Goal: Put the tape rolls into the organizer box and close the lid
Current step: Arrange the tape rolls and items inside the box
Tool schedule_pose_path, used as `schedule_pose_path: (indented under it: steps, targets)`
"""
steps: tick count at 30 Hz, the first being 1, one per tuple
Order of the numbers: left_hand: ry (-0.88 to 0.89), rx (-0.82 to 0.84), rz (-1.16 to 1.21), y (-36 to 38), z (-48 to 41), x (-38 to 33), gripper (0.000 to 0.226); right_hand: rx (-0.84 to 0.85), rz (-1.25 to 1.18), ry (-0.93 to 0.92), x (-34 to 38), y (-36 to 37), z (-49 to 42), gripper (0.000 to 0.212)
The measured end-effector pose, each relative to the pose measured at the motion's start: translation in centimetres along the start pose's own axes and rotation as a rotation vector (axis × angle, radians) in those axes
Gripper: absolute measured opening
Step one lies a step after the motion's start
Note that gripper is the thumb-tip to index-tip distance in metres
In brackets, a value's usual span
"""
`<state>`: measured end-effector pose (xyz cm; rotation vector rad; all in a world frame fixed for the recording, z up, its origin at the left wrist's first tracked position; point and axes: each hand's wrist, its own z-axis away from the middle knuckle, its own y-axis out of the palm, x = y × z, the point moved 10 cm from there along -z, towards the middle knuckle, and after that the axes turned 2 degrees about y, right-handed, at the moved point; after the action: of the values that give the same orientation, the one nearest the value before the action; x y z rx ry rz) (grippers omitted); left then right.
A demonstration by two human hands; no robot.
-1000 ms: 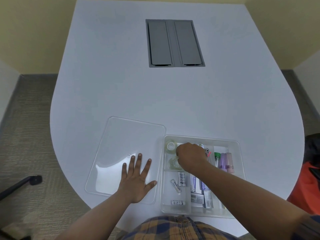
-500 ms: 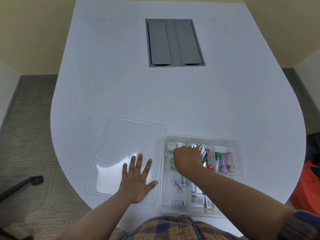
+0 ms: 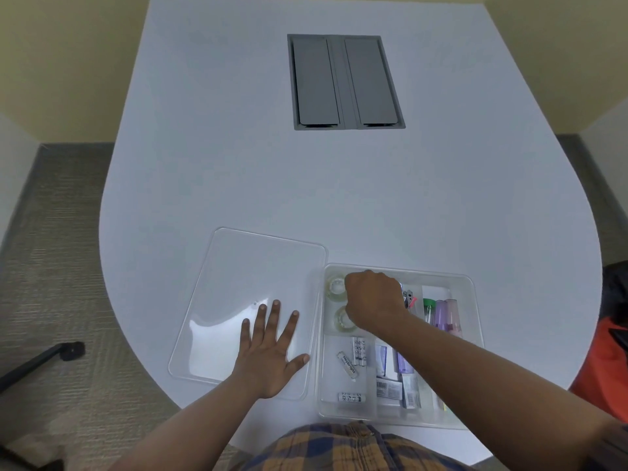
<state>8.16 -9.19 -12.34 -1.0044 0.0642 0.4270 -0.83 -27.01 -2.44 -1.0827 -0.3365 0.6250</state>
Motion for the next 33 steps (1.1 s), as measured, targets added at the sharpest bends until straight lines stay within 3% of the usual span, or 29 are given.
schedule_pose_path:
  steps: [4, 9, 21, 28, 33]
  targets:
    - [-0.001, 0.000, 0.001, -0.1, 0.1, 0.0, 0.079, 0.140, -0.063, -0.076, 0.4, 1.0, -0.1, 0.051]
    - [-0.004, -0.005, -0.004, -0.1, 0.0, 0.0, 0.079, 0.177, -0.042, -0.089, 0.7, 2.0, 0.0, 0.042]
    - [0.001, -0.011, 0.001, 0.1, -0.1, 0.1, 0.079, 0.255, -0.029, -0.105, 0.7, 3.7, 0.7, 0.042]
    - [0.000, -0.069, 0.009, -0.4, 0.2, -0.1, 0.079, -0.031, -0.318, -0.026, -1.0, 1.4, 2.3, 0.038]
    - [-0.020, -0.162, 0.003, -1.1, 0.8, -0.3, 0.077, -0.269, -0.376, -0.137, -1.8, 0.4, 6.0, 0.033]
